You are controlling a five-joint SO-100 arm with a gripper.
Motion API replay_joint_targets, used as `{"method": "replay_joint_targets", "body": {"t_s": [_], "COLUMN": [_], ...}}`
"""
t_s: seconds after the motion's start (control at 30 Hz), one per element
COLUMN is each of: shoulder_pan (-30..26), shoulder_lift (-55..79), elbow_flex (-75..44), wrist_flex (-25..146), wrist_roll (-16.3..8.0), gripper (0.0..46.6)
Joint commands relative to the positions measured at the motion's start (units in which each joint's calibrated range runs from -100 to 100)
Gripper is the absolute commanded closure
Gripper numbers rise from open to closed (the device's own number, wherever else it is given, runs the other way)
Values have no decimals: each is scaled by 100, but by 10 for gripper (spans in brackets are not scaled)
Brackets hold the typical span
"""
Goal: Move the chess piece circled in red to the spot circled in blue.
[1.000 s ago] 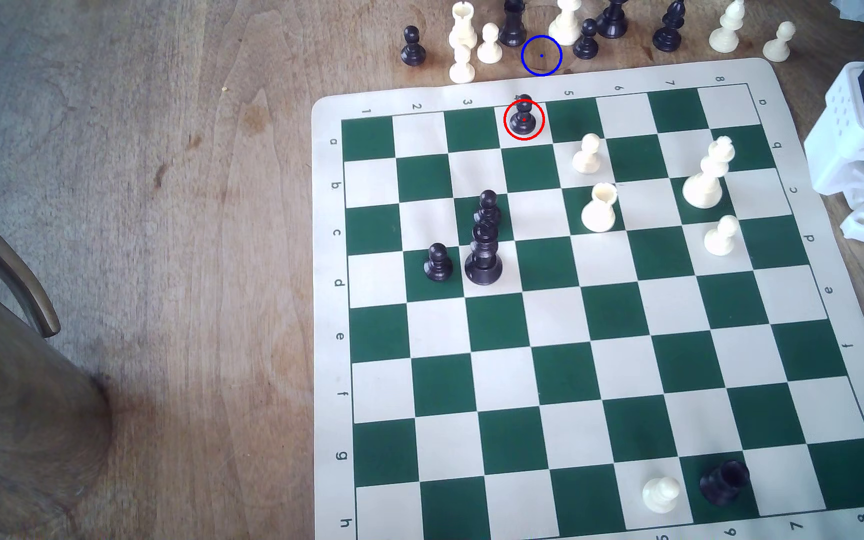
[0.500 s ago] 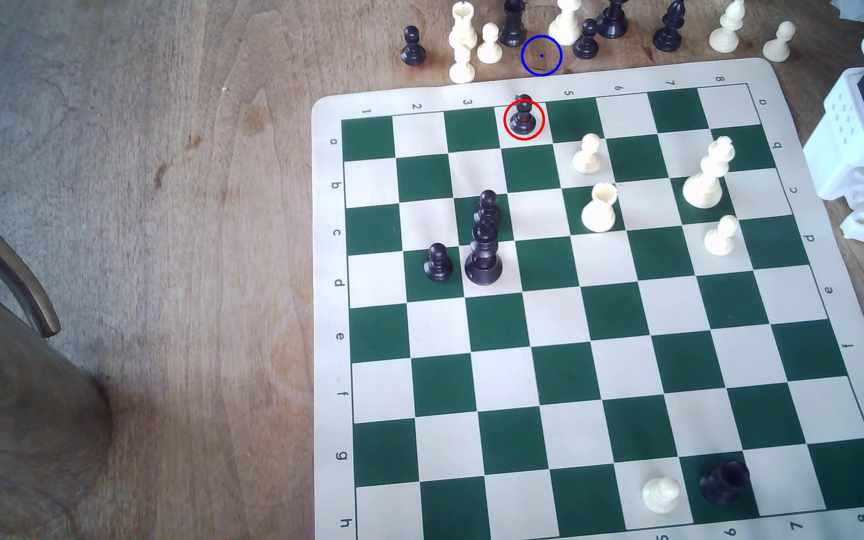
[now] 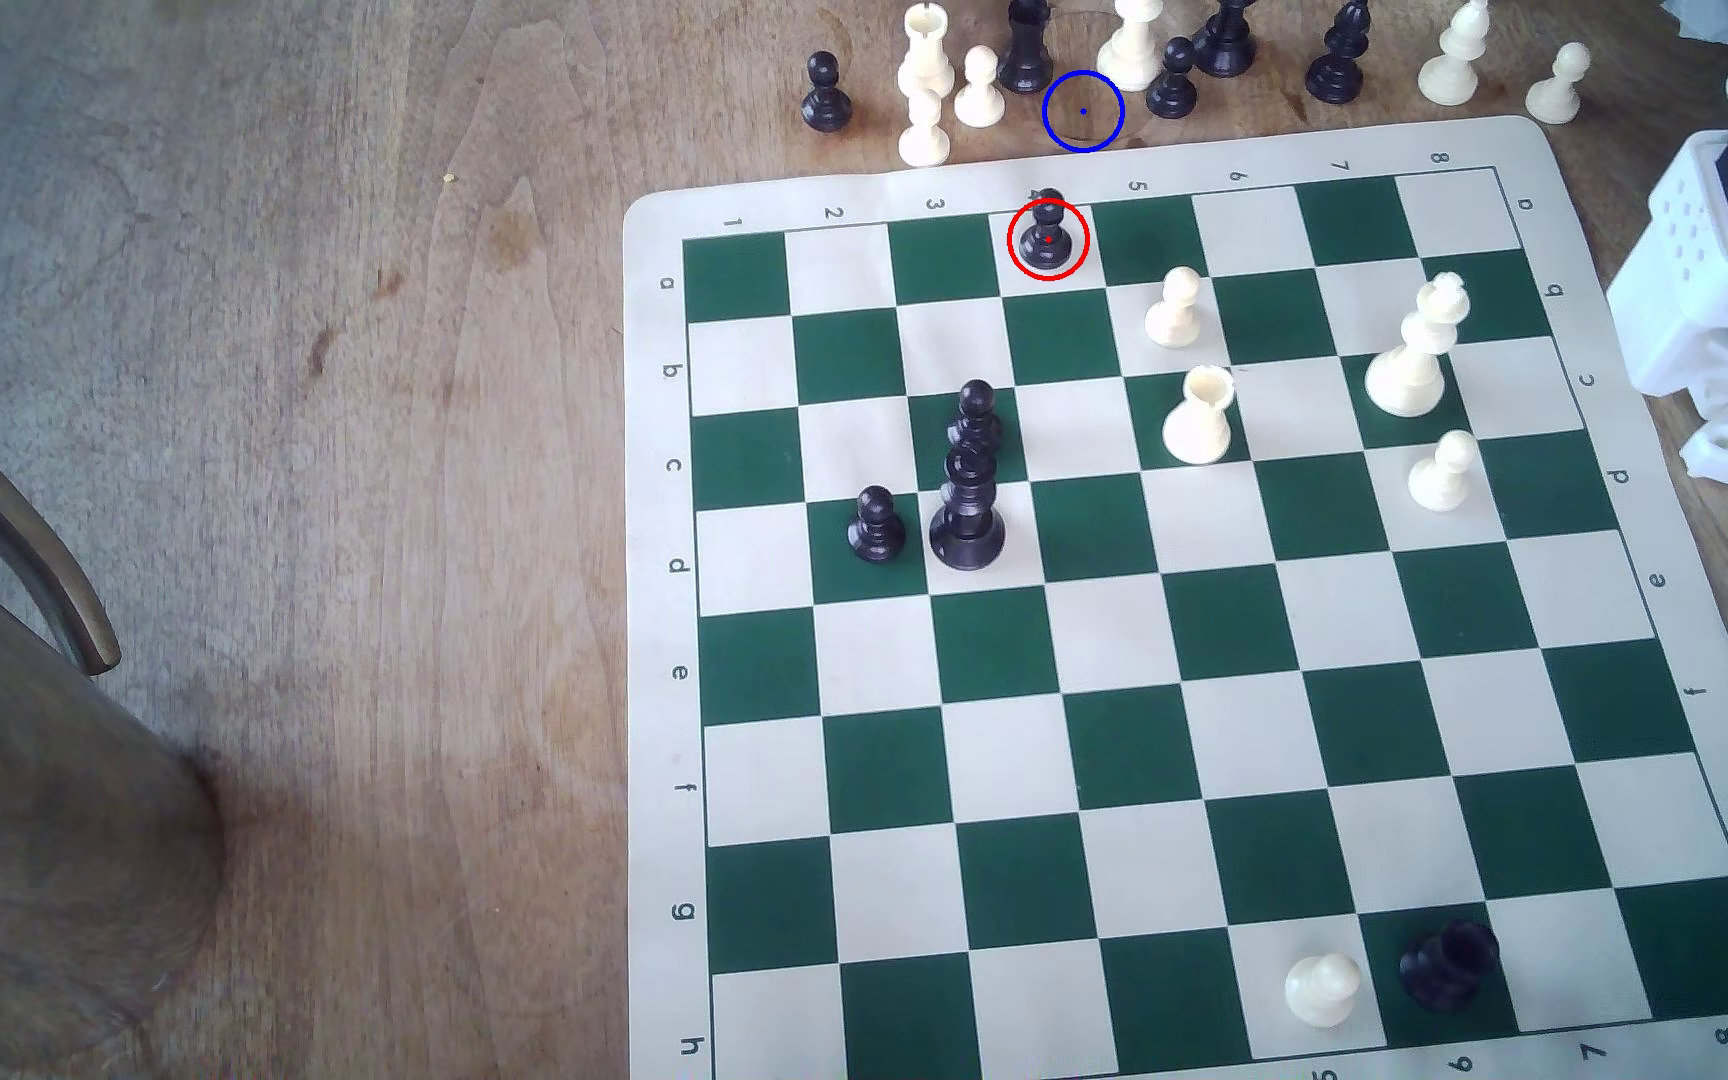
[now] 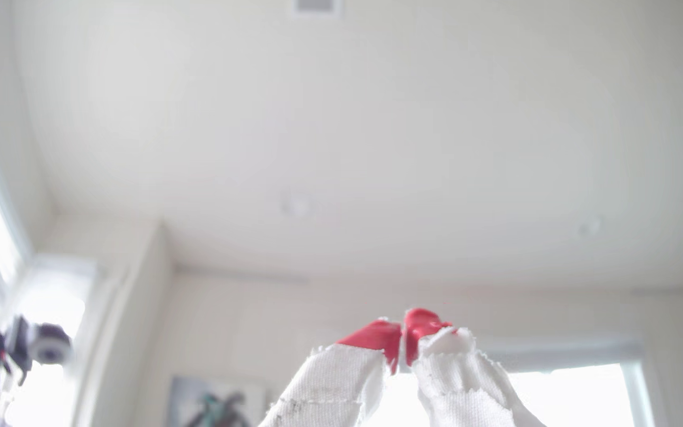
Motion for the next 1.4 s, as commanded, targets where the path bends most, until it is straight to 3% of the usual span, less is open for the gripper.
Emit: {"method": "replay_joint_targets", "body": {"t_s": [0.0, 0.1, 0.13, 0.17, 0.37, 0.47, 0.57, 0.83, 1.0, 1.37], "shoulder_pan": [489, 833, 1208, 1138, 1193, 1247, 1114, 1146, 1052, 1153], "shoulder_lift": [6, 6, 6, 6, 421, 1432, 2459, 4199, 5421, 6949], "elbow_flex": [-421, -956, -1101, -1037, -793, -883, -1110, -2053, -2687, -2851], "wrist_flex": [1295, 3056, 3834, 4022, 6078, 6987, 7478, 7511, 7560, 6356], "wrist_roll": [-24, -54, -278, -278, -303, -195, -195, -303, -469, -698], "gripper": [462, 413, 362, 352, 341, 366, 357, 332, 286, 262]}}
